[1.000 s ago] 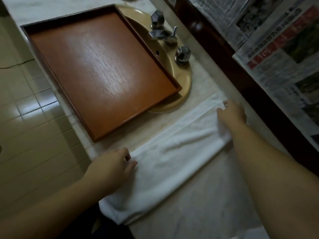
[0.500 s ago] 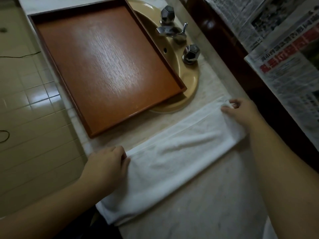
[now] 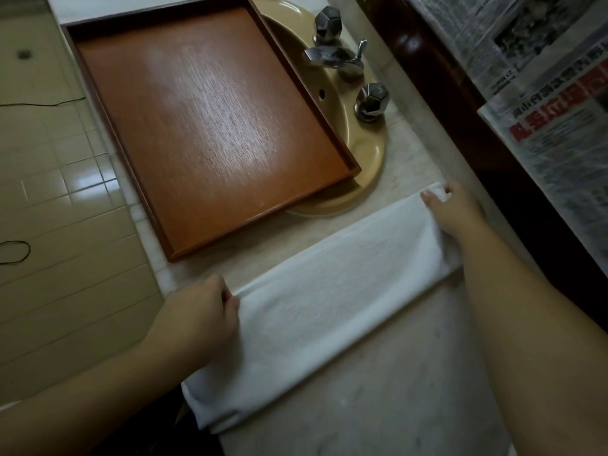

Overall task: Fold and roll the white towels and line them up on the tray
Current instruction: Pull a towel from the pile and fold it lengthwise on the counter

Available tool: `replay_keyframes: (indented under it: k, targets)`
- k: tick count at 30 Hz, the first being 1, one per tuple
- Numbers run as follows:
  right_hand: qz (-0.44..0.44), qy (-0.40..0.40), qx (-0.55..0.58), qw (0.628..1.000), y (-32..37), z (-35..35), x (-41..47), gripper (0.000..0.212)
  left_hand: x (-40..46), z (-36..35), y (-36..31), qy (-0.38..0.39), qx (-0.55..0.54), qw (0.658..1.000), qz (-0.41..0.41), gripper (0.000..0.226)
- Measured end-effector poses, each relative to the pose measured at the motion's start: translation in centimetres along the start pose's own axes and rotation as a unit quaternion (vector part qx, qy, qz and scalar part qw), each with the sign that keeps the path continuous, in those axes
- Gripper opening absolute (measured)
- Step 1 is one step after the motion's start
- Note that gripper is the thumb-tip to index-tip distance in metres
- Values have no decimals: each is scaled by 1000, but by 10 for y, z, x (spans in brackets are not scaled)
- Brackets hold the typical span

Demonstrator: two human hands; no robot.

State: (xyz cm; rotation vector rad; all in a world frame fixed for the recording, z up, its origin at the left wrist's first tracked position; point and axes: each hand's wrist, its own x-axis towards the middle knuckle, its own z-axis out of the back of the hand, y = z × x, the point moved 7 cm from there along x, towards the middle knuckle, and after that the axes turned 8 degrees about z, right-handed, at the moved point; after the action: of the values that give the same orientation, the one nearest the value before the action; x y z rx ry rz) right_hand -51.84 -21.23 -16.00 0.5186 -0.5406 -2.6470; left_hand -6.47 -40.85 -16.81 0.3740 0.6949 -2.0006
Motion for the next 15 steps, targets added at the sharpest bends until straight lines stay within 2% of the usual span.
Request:
replay_keyframes:
  k: [4,8,11,15]
  targets:
    - [-24,-10,-4,1000,1,0,-5,48,-3,2,-6,-9,-6,1000,-15,17]
    - [-10,-32,-19,999,1,-4,-8,45,-6,6,-18,-48,36,995,-76,25]
    - [-2,-35,-9,999,0,-3,-7,40,-1,2,-35,-37,33,993,-108,27]
    - [-10,-28,5,1000,1,1,-9,41,8,-1,-57,-31,18,992,-118,20]
